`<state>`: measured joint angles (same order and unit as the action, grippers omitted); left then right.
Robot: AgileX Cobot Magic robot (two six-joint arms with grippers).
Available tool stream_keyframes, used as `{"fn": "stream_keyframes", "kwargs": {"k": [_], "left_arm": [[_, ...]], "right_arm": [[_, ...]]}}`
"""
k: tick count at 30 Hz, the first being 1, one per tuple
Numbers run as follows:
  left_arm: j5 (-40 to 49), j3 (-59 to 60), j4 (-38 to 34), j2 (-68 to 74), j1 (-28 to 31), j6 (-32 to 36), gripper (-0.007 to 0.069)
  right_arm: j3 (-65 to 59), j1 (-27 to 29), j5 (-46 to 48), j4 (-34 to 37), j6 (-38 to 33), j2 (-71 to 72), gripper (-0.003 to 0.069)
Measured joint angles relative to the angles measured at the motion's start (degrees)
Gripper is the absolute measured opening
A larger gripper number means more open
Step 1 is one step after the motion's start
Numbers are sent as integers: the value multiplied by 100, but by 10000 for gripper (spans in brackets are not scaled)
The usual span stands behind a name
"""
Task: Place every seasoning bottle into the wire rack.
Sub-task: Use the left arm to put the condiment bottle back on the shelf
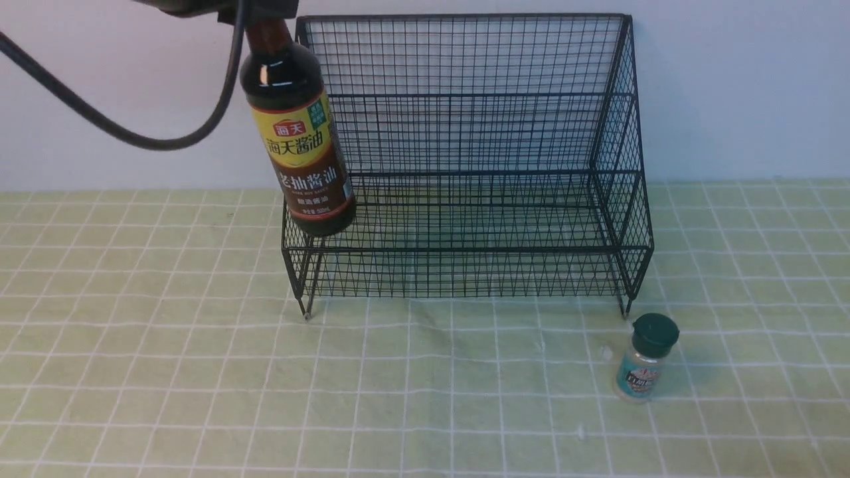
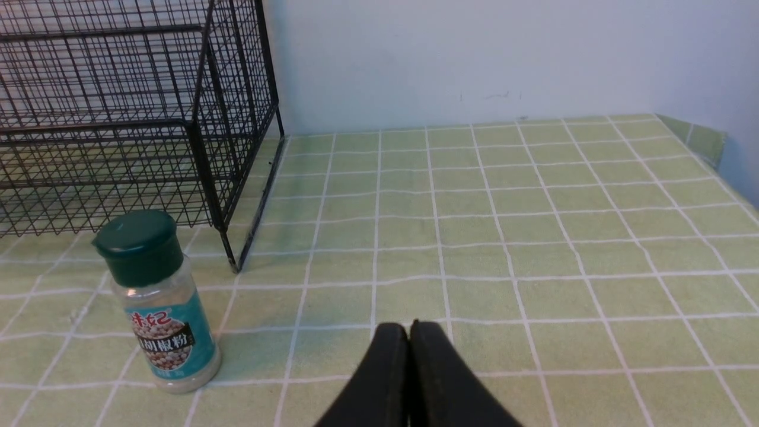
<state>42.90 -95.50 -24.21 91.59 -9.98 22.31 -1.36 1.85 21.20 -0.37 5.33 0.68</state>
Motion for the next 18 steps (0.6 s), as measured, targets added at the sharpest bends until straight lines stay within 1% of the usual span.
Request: {"fn": "stream_keyframes", "kwargs": {"k": [8,15,18], "left_arm": [[0,0,-22,493,0,160,270],[352,0,23,796,-7,325,270],[374,-18,6,875,-7,342,270]], "right_arm": [[0,0,0,0,0,0,-15],[0,0,0,0,0,0,-15],[0,0,0,0,0,0,-15]]}}
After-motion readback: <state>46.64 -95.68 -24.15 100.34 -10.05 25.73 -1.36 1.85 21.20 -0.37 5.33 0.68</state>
